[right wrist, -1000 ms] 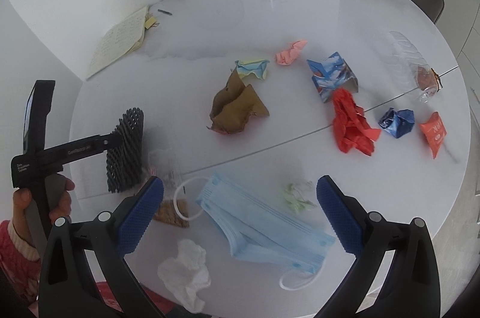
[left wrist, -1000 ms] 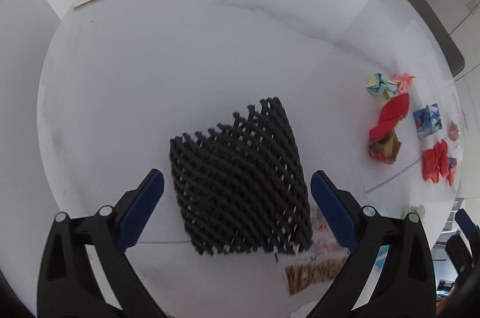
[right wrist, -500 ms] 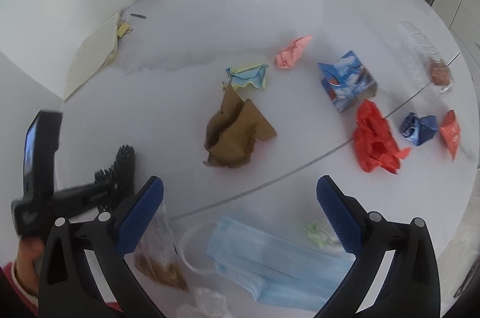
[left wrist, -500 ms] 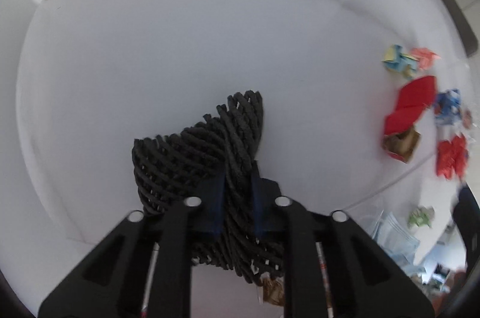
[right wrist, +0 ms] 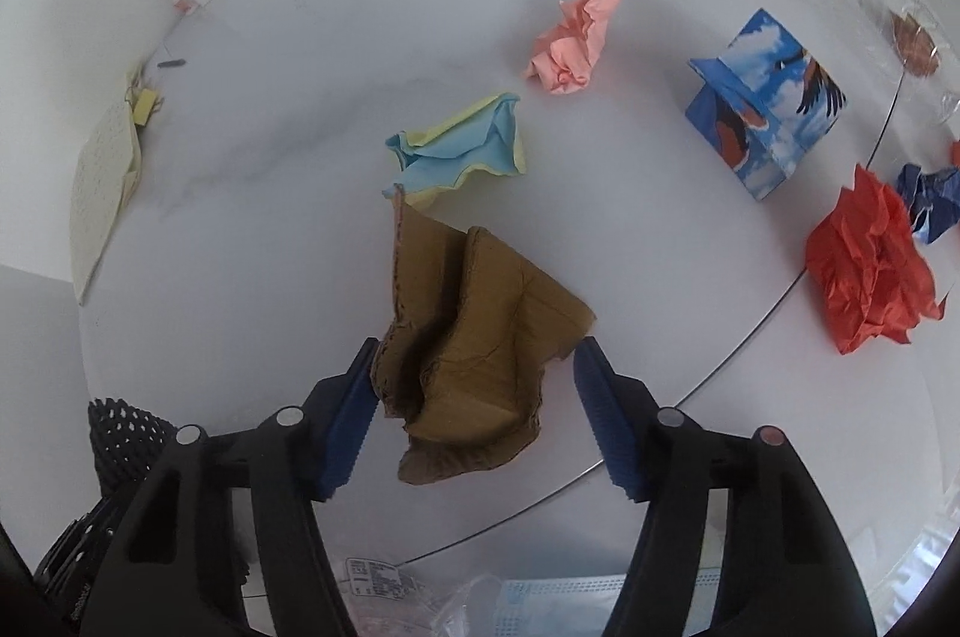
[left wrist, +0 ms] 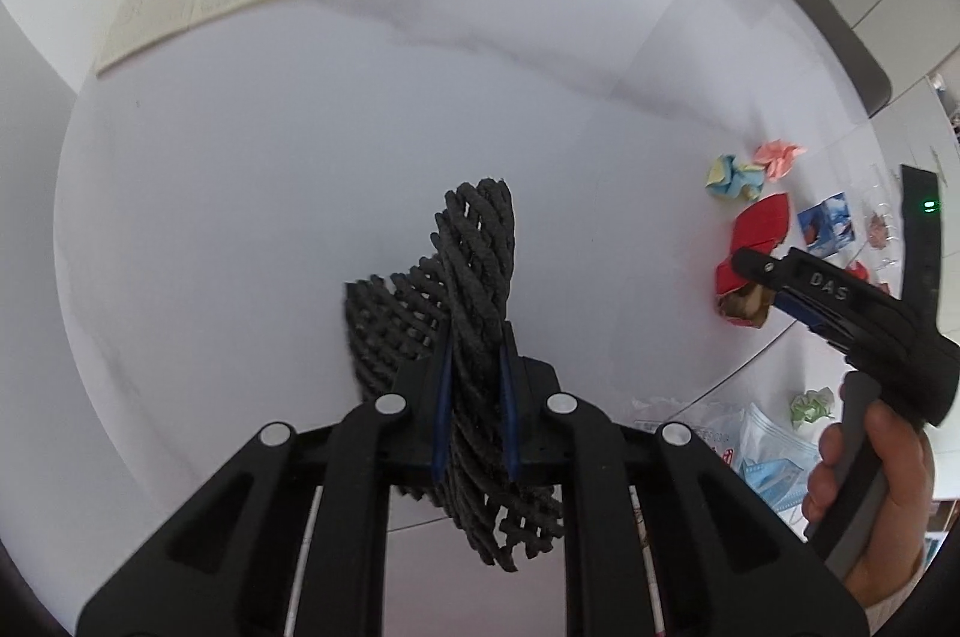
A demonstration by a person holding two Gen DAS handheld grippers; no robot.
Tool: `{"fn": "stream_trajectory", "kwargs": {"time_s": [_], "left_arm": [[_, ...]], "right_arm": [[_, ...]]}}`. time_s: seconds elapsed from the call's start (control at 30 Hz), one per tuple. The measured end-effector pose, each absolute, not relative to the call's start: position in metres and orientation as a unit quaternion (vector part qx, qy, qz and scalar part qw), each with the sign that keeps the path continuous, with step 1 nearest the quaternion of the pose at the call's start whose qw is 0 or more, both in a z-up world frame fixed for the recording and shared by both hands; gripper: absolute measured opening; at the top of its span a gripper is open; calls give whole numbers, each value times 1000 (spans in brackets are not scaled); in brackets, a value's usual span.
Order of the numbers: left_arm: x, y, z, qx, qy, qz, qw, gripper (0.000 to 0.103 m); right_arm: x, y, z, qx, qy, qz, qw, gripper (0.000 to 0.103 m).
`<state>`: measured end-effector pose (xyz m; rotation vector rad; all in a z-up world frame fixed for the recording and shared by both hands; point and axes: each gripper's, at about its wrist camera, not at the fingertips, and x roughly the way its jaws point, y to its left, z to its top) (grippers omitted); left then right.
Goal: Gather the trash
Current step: 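Carry the net and brown bag to the wastebasket and release both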
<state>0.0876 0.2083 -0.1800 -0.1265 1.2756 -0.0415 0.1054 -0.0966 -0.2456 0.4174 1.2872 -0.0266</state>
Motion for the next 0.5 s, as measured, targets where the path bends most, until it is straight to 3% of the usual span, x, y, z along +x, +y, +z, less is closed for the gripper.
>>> {"fn": "stream_trajectory", "kwargs": {"time_s": [0.07,0.1,0.5], "left_arm": [[87,210,-174,-51,585,-23,809,13],[87,211,-173,-50,582,-26,811,13],[81,206,-148,-43,555,-53,829,13]], "right_arm": [[104,-97,-244,197,594,-7,780,59],[104,-98,-244,201,593,-3,780,50],[79,-119,-202,224,552,38,803,49]]}}
